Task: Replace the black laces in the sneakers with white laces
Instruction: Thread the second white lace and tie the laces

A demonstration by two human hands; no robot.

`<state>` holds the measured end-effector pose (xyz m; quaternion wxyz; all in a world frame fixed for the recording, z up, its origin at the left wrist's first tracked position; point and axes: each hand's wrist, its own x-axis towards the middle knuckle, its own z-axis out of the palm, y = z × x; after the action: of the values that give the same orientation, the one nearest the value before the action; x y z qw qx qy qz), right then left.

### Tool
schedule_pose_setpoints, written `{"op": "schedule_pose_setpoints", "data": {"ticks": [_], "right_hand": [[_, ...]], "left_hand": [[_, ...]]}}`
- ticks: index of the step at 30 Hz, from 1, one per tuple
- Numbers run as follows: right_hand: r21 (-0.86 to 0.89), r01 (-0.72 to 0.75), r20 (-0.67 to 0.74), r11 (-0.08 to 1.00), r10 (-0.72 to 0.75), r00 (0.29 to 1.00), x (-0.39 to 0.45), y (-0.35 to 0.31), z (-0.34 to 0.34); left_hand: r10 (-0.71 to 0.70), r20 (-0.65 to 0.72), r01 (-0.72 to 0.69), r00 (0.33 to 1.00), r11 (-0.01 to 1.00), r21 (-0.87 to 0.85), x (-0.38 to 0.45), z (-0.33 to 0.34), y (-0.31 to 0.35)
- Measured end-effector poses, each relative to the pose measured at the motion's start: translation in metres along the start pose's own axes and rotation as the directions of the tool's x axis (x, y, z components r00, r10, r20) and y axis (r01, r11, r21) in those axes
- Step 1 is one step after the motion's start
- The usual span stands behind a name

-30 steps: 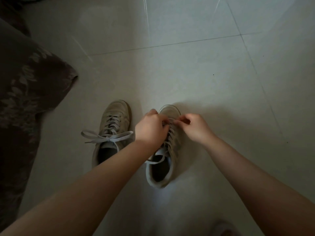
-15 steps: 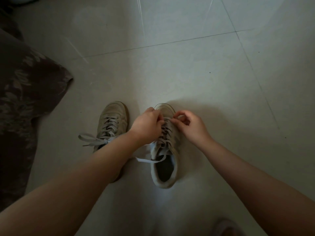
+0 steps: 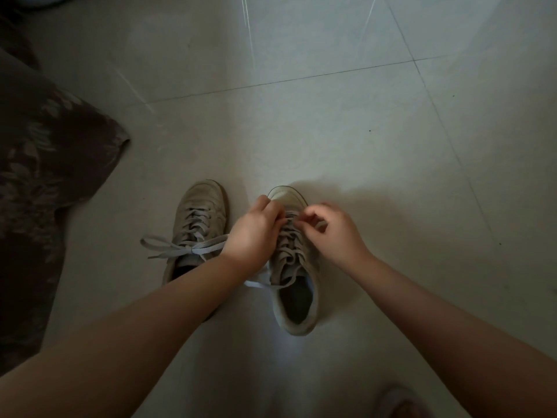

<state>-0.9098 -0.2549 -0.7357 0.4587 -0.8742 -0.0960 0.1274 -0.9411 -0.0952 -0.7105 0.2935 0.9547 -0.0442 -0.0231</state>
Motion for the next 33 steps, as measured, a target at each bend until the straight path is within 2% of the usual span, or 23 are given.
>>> {"op": "schedule_pose_setpoints", "data": {"ticks": [3, 6, 11, 15, 19, 24, 29, 33], "right_hand": [[-0.147, 0.078, 0.041, 0.986, -0.073, 0.996, 0.0, -0.004, -0.005], [-0.264, 0.12, 0.126, 0.957, -0.089, 0.988, 0.003, -0.013, -0.006], [-0.386, 0.076, 0.219, 0.919, 0.012, 0.976, 0.012, -0.028, -0.005], [-0.466, 0.101, 0.324, 0.879, 0.063, 0.944, 0.016, -0.034, -0.001], [-0.372, 0.085, 0.367, 0.924, 0.062, 0.928, 0.014, -0.028, -0.007], [-0.315, 0.039, 0.372, 0.948, 0.086, 0.924, 0.008, -0.023, -0.014], [-0.301, 0.087, 0.341, 0.95, 0.022, 0.94, 0.002, -0.024, -0.016], [-0.259, -0.028, 0.311, 0.965, 0.111, 0.944, 0.003, -0.02, -0.019]], "left_hand": [[0.029, -0.01, -0.03, 1.0, 0.997, -0.067, -0.003, 0.0, -0.006], [-0.004, -0.05, -0.003, 0.999, 0.99, -0.141, -0.004, 0.0, -0.011], [0.003, -0.006, -0.004, 1.0, 0.986, -0.167, -0.003, -0.003, -0.02], [0.06, 0.061, -0.052, 0.996, 0.99, -0.13, -0.001, -0.006, -0.025], [0.133, 0.107, -0.127, 0.985, 0.99, -0.062, 0.001, -0.007, -0.024], [-0.042, 0.004, 0.042, 0.999, 0.999, -0.026, -0.007, 0.005, -0.011], [-0.033, -0.041, 0.032, 0.999, 0.999, -0.028, -0.008, 0.008, -0.004], [-0.062, 0.017, 0.064, 0.998, 0.99, -0.127, -0.009, 0.005, -0.007]]}}
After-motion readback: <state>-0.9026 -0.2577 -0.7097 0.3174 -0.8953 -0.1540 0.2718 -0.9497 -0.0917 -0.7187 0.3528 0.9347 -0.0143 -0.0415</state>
